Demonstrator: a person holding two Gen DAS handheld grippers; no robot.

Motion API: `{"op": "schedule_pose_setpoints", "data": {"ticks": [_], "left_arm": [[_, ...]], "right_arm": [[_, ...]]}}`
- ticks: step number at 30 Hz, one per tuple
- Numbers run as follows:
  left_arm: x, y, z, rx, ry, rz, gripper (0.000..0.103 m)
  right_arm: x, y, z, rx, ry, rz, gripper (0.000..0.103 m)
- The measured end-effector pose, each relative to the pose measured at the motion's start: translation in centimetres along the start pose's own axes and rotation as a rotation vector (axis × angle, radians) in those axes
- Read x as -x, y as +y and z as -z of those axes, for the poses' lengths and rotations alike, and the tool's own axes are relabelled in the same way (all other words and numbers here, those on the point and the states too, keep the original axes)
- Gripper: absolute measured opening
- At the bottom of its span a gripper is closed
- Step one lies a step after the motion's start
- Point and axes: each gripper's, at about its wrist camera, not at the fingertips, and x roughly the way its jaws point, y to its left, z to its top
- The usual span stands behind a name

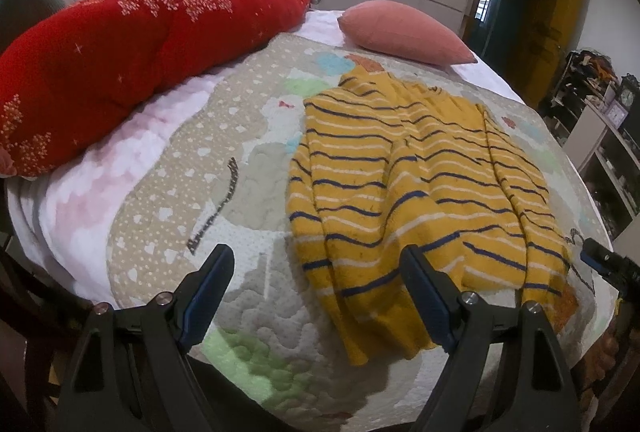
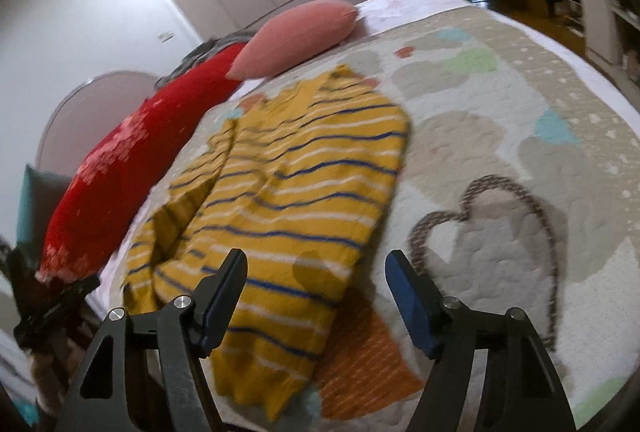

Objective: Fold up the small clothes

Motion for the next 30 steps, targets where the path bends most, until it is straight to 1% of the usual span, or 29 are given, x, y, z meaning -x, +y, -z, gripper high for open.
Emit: {"op": "schedule_pose_setpoints", "data": {"ticks": [2,5,7,10,13,15,16,18,19,20,21,23,26,27,30], "left_arm": [[-0.2,-0.2,0.1,-0.003,0.009,0.009,0.084],[0.0,-0.5,0.2,-0.015,0.005,0.011,0.084],[0.0,-0.5,0.2,-0.016,0.004,0.006,0.084],[-0.1,-0.4,0.2,-0.003,0.011,0.007,0.084],[0.0,-0.6,0.3,-0.007,0.016,0.014,0.084],[0.2,-0.9,0.4,-0.02,0.014,0.014,0.084],[0.3,-1.0,0.5,-0.026,0.013,0.013,0.084],[0.6,-1.1,0.6,-0.034,0.009,0.012,0.084],[0.7,-1.1,0.6,-0.035,0.006,0.011,0.084],[0.8,-1.0,0.7,-0.035,0.004,0.006,0.084],[0.8,-1.0,0.6,-0.034,0.005,0.003,0.084],[0.6,-0.8,0.6,-0.02,0.013,0.0,0.084],[0.3,-0.8,0.6,-0.008,0.026,0.017,0.084],[0.3,-0.9,0.7,-0.009,0.028,0.021,0.084],[0.3,-1.1,0.6,-0.018,0.025,0.022,0.084]], "right_arm": [[-0.6,1.1,0.3,0.042,0.01,0.027,0.077],[-1.6,1.9,0.7,0.061,0.034,0.057,0.077],[-2.0,3.3,1.0,0.104,0.036,0.05,0.078],[-2.8,6.1,1.8,0.185,0.055,0.001,0.077],[-4.2,8.5,2.6,0.265,0.064,0.011,0.077],[-5.3,9.2,2.9,0.279,0.073,0.032,0.075],[-5.8,9.3,3.0,0.286,0.075,0.062,0.072],[-6.5,9.2,3.0,0.299,0.084,0.129,0.037],[-6.3,9.0,2.9,0.288,0.088,0.112,0.031],[-6.2,8.7,2.8,0.272,0.093,0.087,0.017],[-5.8,8.3,2.6,0.255,0.102,0.069,0.011],[-5.1,7.8,2.4,0.24,0.086,0.053,0.009],[-3.0,6.5,1.7,0.182,0.034,0.026,0.009],[-2.1,5.9,1.2,0.165,0.007,0.039,0.008],[0.5,2.4,-0.4,0.1,-0.066,0.139,0.008]]}}
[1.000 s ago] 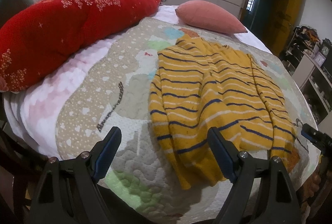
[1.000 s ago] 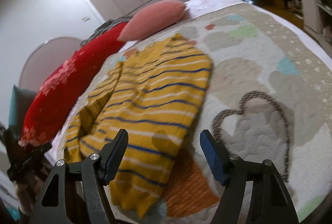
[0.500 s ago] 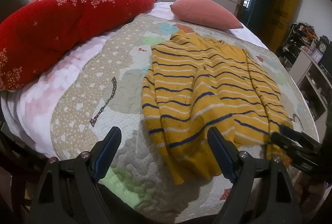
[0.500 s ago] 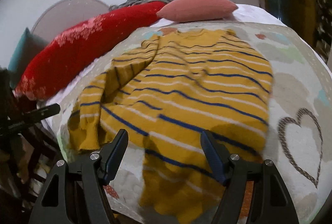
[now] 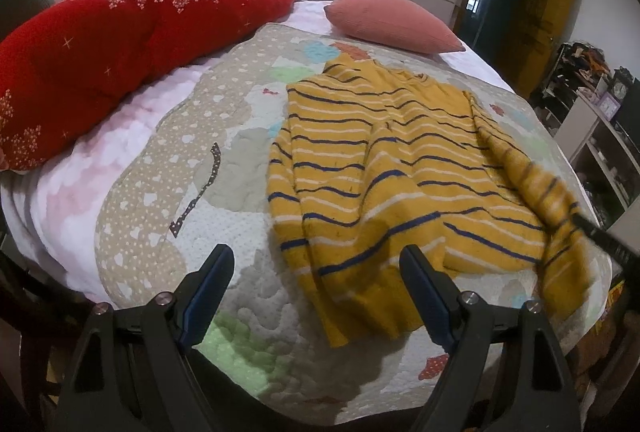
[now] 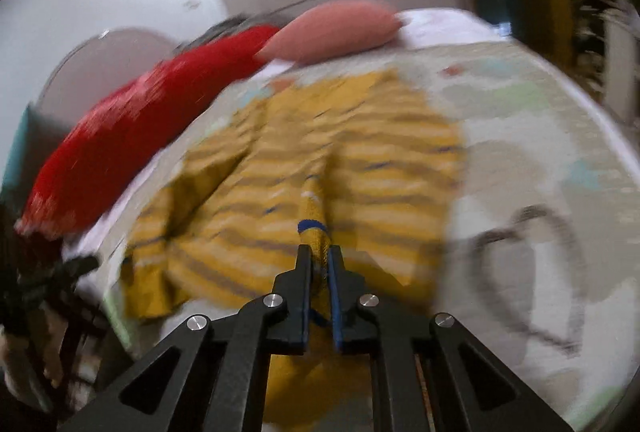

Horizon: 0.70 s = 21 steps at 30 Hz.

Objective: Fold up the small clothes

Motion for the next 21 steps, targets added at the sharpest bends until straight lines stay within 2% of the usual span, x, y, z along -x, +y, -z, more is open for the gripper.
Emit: {"op": "schedule_pose_setpoints", "data": {"ticks": [2,3,5,7,8,10,11,12,14,15,16,17,18,19,21], "left_arm": [[-0.2,-0.1,-0.1,-0.001,0.002,-0.001,0.084],[-0.4,-0.1,-0.2,0.0,0.006,0.001,0.084],[-1.2,-0.3,-0.7,-0.001,0.017,0.011,0.084],[-2.1,-0.9,-1.2,-0.013,0.033,0.032,0.085],[-2.7,-1.4,-1.6,-0.025,0.044,0.043,0.085],[-3.8,-2.6,-2.2,-0.054,0.058,0.067,0.085],[-4.5,-3.4,-2.5,-0.078,0.065,0.081,0.085],[-5.3,-4.3,-2.8,-0.109,0.073,0.086,0.085],[-6.7,-5.9,-3.0,-0.179,0.081,0.069,0.085],[-7.6,-6.6,-3.2,-0.221,0.094,0.037,0.08],[-8.2,-6.9,-3.3,-0.245,0.101,0.013,0.043],[-8.9,-6.9,-3.7,-0.251,0.117,-0.001,0.017],[-9.1,-6.3,-4.1,-0.232,0.132,-0.012,0.011],[-8.8,-5.3,-4.8,-0.195,0.114,-0.015,0.011],[-7.6,-2.0,-6.9,-0.132,0.044,-0.096,0.011]], "right_arm": [[1.0,-3.8,-0.9,-0.057,-0.027,0.148,0.008],[1.5,-6.0,-1.2,-0.086,-0.042,0.275,0.008],[2.2,-8.7,-1.4,-0.126,-0.039,0.438,0.009],[2.9,-10.1,-1.3,-0.171,-0.035,0.451,0.012],[3.5,-10.4,-1.1,-0.189,-0.052,0.42,0.013],[4.3,-10.0,-0.6,-0.203,-0.075,0.338,0.026],[4.4,-9.6,-0.5,-0.201,-0.08,0.324,0.036],[4.6,-9.2,-0.3,-0.197,-0.09,0.307,0.04],[4.8,-8.4,-0.1,-0.192,-0.094,0.269,0.04],[4.8,-8.0,0.0,-0.19,-0.092,0.244,0.04],[4.6,-7.6,0.1,-0.187,-0.087,0.232,0.04],[4.6,-7.0,0.2,-0.177,-0.083,0.22,0.04],[4.5,-6.6,0.2,-0.162,-0.079,0.215,0.04],[4.4,-6.2,0.2,-0.151,-0.079,0.214,0.04],[4.6,-5.6,0.4,-0.125,-0.083,0.209,0.04]]}}
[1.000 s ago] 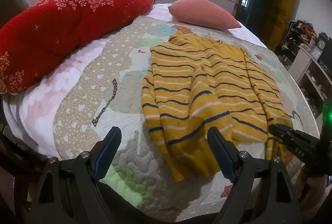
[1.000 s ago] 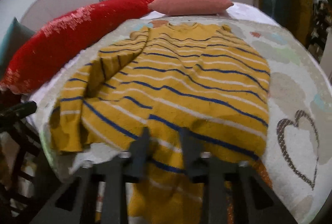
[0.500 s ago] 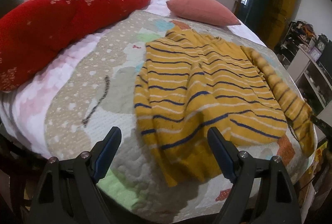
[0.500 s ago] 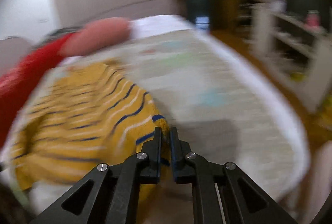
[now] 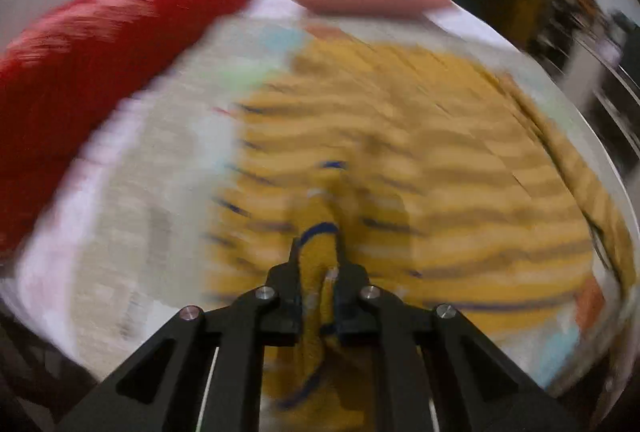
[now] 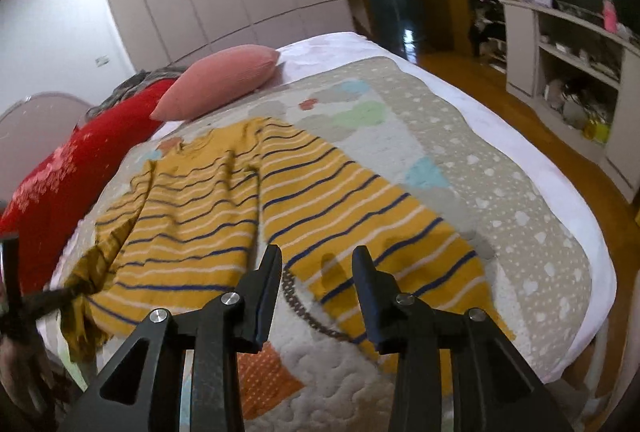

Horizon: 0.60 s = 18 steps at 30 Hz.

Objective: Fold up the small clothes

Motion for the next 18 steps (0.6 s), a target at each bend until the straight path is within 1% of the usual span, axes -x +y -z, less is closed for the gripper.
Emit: {"op": "schedule_pose_setpoints", "data": {"ticks": [1,2,3,5,6,7,8,9,10,11,12,13,15,17,18], "left_arm": [[0.3,1.6,-0.5,0.026,-0.016,-0.036,0.011],[0.6,4.6,-1.6,0.074,-0.034,-0.105,0.011],[0.7,6.3,-2.2,0.101,-0.041,-0.148,0.011],[0.8,11.8,-3.7,0.191,-0.063,-0.301,0.014],[0.8,14.5,-4.3,0.24,-0.066,-0.374,0.018],[0.9,16.2,-4.4,0.272,-0.065,-0.4,0.021],[1.2,18.1,-4.3,0.315,-0.065,-0.393,0.021],[1.7,19.3,-4.0,0.352,-0.07,-0.349,0.024],[2.4,20.1,-3.4,0.384,-0.083,-0.289,0.035],[3.1,20.2,-2.4,0.404,-0.096,-0.23,0.043],[3.5,19.7,-1.4,0.406,-0.099,-0.178,0.056],[3.8,18.8,-0.2,0.398,-0.097,-0.107,0.06],[4.0,17.0,1.8,0.386,-0.082,0.009,0.061],[3.8,14.4,3.9,0.369,-0.049,0.159,0.061],[3.6,13.2,4.8,0.359,-0.033,0.214,0.061]], "right_arm": [[0.1,0.0,0.1,0.008,-0.004,-0.004,0.04],[0.2,0.1,0.1,0.015,-0.005,-0.003,0.04],[0.2,0.2,0.1,0.016,-0.005,-0.001,0.04],[-0.2,0.1,0.1,0.009,-0.001,0.001,0.04],[-0.6,0.1,0.2,0.0,0.009,-0.002,0.04],[-0.9,0.1,0.3,-0.007,0.016,-0.007,0.04],[-1.3,0.1,0.4,-0.018,0.028,-0.018,0.04],[-1.8,0.2,0.5,-0.035,0.046,-0.044,0.04],[-2.2,0.2,0.7,-0.05,0.062,-0.073,0.04],[-2.6,0.2,0.9,-0.063,0.075,-0.102,0.04],[-3.0,0.3,1.1,-0.081,0.093,-0.147,0.042],[-3.6,0.4,1.3,-0.097,0.11,-0.19,0.043],[-4.6,0.6,1.8,-0.128,0.142,-0.264,0.043],[-5.4,0.9,2.3,-0.145,0.163,-0.307,0.044],[-5.8,1.0,2.7,-0.154,0.176,-0.331,0.045]]}}
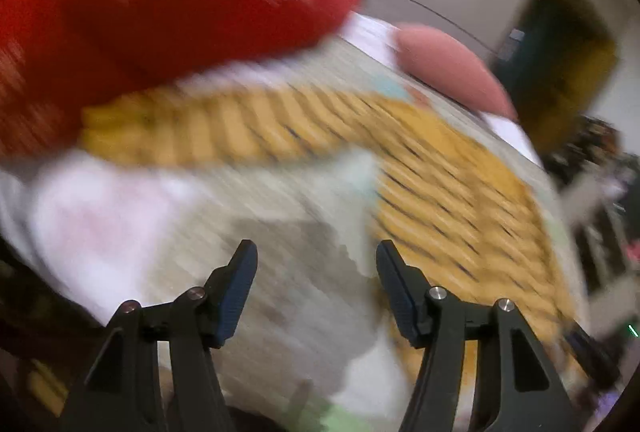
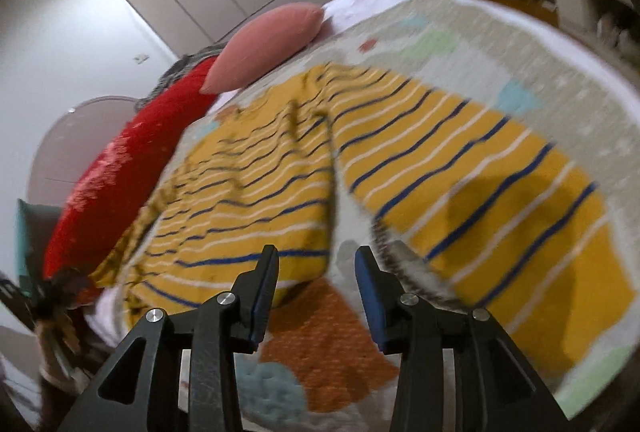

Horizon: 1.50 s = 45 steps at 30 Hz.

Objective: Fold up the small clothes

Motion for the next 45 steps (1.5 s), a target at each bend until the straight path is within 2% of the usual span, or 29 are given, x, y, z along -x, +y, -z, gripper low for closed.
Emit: {"op": "schedule_pose_setpoints", "data": {"ticks": [1,3,5,6,9,12,14,17,18,19,21,23,26,29,32,35,36,39,41,43,45], "left_arm": [[-0.4,-1.1,1.2,-0.009,0.026,0.052,0.061],[-1.3,-3.2,3.2,-0.039,0.07,0.153,0.064],[-2.4,-5.1,4.4,-0.082,0.098,0.201,0.069],[-2.8,-5.9,4.8,-0.096,0.109,0.214,0.07],[-3.9,-7.1,5.7,-0.138,0.112,0.23,0.087],[-4.5,-7.1,5.9,-0.104,0.114,0.248,0.096],[-5.0,-6.9,6.0,-0.055,0.129,0.274,0.099],[-5.2,-7.4,6.6,-0.034,0.129,0.258,0.099],[-5.2,-7.8,6.8,-0.035,0.128,0.244,0.095],[-5.1,-7.9,6.8,-0.037,0.131,0.222,0.07],[-5.6,-8.0,5.9,-0.039,0.185,0.192,0.021],[-5.0,-7.3,4.7,0.006,0.191,0.225,0.021],[-1.8,-7.4,2.9,-0.019,0.15,0.237,0.02],[1.5,-7.8,1.9,-0.041,0.142,0.274,0.018],[3.7,-7.9,2.1,-0.071,0.135,0.251,0.015],[3.5,-6.8,3.1,-0.063,0.154,0.205,0.015],[3.1,-6.1,3.6,-0.048,0.164,0.197,0.016],[2.2,-4.4,4.5,0.007,0.196,0.178,0.016],[2.3,-3.7,4.8,0.012,0.179,0.139,0.027],[2.9,-3.4,5.0,0.007,0.14,0.107,0.051],[3.3,-3.3,5.0,0.003,0.111,0.102,0.061]], "right_arm": [[-0.3,0.0,0.2,-0.005,0.007,-0.018,0.047],[-0.7,0.0,0.8,-0.016,0.02,-0.066,0.058],[-1.0,0.1,1.1,-0.02,0.025,-0.087,0.064],[-1.3,0.1,1.1,-0.018,0.03,-0.09,0.064],[-2.7,0.2,1.1,-0.002,0.047,-0.073,0.064],[-4.6,0.4,0.8,0.01,0.046,-0.06,0.064],[-5.6,1.3,0.4,0.025,0.036,-0.06,0.067],[-7.0,2.5,0.5,0.037,0.036,-0.07,0.067],[-7.6,3.2,0.6,0.052,0.034,-0.064,0.067],[-7.8,3.4,0.6,0.06,0.034,-0.058,0.065],[-8.3,3.7,0.2,0.051,0.074,-0.1,0.031],[-8.1,3.8,-0.4,0.037,0.094,-0.118,0.028],[-5.9,4.5,-1.5,0.042,0.099,-0.185,0.024],[-3.1,5.2,-2.9,-0.001,0.11,-0.274,0.023],[-1.0,5.5,-3.7,-0.026,0.113,-0.334,0.024],[-0.2,4.8,-3.2,-0.057,0.13,-0.331,0.037],[0.0,4.0,-2.7,-0.069,0.13,-0.32,0.041],[0.7,1.7,-1.6,-0.105,0.12,-0.268,0.043],[1.7,-0.5,-1.0,-0.154,0.094,-0.249,0.044],[2.9,-2.8,-0.5,-0.194,0.051,-0.208,0.05],[3.4,-4.1,-0.2,-0.219,0.03,-0.183,0.053]]}}
